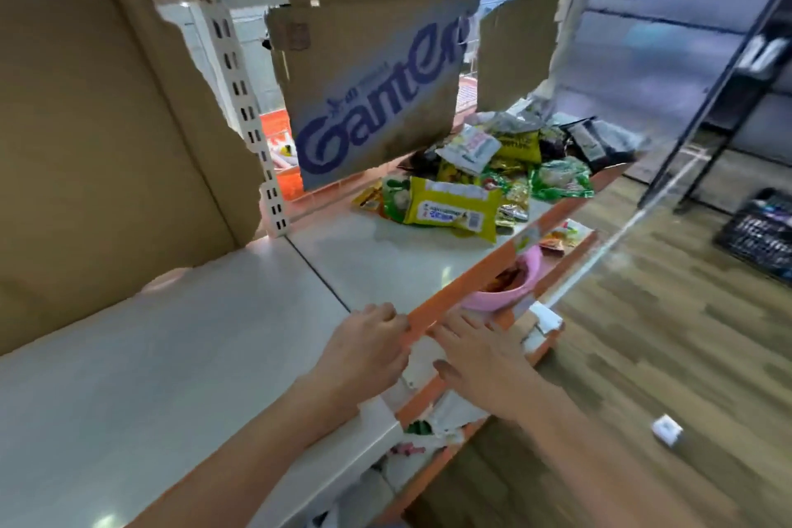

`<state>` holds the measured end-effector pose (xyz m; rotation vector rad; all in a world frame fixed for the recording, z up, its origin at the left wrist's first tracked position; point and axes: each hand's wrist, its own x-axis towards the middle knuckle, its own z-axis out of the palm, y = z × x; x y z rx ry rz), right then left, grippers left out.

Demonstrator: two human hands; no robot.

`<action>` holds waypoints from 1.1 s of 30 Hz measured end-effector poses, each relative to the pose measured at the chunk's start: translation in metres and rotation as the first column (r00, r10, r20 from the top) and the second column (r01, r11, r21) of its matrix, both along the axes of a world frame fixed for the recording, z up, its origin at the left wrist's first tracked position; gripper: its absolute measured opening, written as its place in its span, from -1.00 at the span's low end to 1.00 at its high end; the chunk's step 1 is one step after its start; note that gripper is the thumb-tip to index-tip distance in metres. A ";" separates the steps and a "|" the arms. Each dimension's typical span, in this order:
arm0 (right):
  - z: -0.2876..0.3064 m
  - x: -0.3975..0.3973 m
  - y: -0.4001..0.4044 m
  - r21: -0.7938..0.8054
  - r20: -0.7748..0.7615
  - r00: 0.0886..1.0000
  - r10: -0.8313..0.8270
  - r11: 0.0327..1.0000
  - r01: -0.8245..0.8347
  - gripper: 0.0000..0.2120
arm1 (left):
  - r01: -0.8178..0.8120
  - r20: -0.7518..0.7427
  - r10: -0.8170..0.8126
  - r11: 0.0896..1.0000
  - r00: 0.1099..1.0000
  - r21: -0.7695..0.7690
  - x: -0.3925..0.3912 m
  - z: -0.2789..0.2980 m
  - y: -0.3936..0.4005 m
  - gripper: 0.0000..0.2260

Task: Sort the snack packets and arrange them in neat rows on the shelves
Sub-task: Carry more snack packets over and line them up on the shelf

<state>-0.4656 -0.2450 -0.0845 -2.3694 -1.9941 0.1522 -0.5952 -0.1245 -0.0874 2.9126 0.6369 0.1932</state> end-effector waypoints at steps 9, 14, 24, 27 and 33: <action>-0.004 0.082 -0.003 -0.083 -0.044 0.986 -0.163 0.984 0.159 -0.38 | 0.053 0.116 -0.041 0.993 0.992 -0.107 0.093 -0.009 0.046 -0.74; 0.002 0.139 0.030 -0.066 -0.061 0.979 -0.196 0.979 0.192 -0.62 | -0.009 0.179 0.034 0.990 0.983 -0.140 0.143 -0.007 0.085 -0.74; 0.011 0.205 0.100 0.018 -0.127 0.982 -0.138 0.990 0.142 -0.64 | -0.099 0.036 0.107 0.980 0.994 -0.170 0.224 0.008 0.168 -0.32; 0.009 0.215 0.111 0.009 -0.175 0.974 -0.142 0.989 0.145 -0.71 | -0.128 -0.078 0.110 0.955 0.991 -0.267 0.233 0.010 0.176 -0.32; 0.004 0.243 0.126 0.065 -0.188 0.975 -0.118 0.989 0.132 -0.75 | -0.083 -0.059 0.074 0.983 0.996 -0.163 0.223 0.022 0.162 -0.59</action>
